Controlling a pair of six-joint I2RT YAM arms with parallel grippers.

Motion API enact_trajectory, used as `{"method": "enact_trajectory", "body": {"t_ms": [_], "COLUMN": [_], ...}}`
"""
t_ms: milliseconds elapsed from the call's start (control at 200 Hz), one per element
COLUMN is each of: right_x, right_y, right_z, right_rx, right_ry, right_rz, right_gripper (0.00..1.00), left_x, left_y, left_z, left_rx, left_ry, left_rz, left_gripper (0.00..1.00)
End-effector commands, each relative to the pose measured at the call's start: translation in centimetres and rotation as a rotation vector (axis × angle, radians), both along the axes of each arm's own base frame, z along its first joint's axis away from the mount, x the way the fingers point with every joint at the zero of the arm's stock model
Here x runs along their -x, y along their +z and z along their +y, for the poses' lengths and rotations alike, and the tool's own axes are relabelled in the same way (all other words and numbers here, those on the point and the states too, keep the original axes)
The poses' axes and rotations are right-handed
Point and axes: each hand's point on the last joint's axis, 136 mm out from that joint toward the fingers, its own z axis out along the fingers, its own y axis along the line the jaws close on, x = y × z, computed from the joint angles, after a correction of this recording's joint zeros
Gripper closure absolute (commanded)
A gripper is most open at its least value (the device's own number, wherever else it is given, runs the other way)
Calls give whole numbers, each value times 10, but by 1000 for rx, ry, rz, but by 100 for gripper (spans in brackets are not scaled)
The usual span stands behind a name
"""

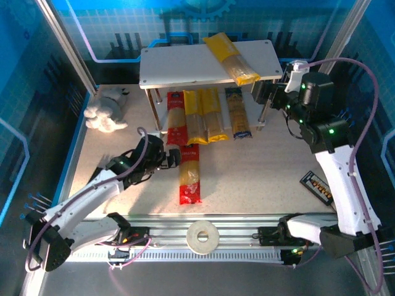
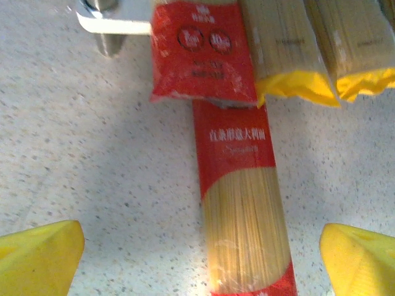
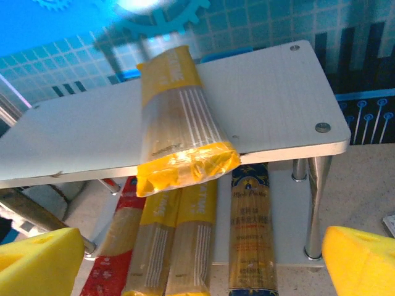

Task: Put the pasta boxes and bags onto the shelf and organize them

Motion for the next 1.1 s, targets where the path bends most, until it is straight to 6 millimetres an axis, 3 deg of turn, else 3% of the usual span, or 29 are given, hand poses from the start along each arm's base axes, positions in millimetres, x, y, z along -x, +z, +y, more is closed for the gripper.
{"method": "enact_trajectory", "body": {"t_ms": [0, 200, 435, 640, 940, 1091], "right_x": [-6, -44, -93, -120, -122, -109], "right_y": [-9, -1, -9, -22, -47, -42], "right_z": [9, 19, 24, 33, 56, 69], "right_rx": [4, 21, 1, -20, -51, -56], "right_ry": [46, 69, 73, 106, 186, 235], "right_rz": [15, -3, 21, 65, 140, 124], "right_gripper": [0, 0, 0, 0, 0, 0], "left_x": [2, -3, -5, -4, -4, -4], "left_y": [-13, -14, -7, -2, 2, 4], "left_z": [-11, -19, -18, -13, -10, -8], "left_rx": [48, 63, 54, 49, 33, 32], "left_ry": [14, 20, 24, 38, 41, 41], "left_rz": [25, 31, 22, 8, -3, -10], "left_gripper": [1, 1, 1, 1, 1, 1]}}
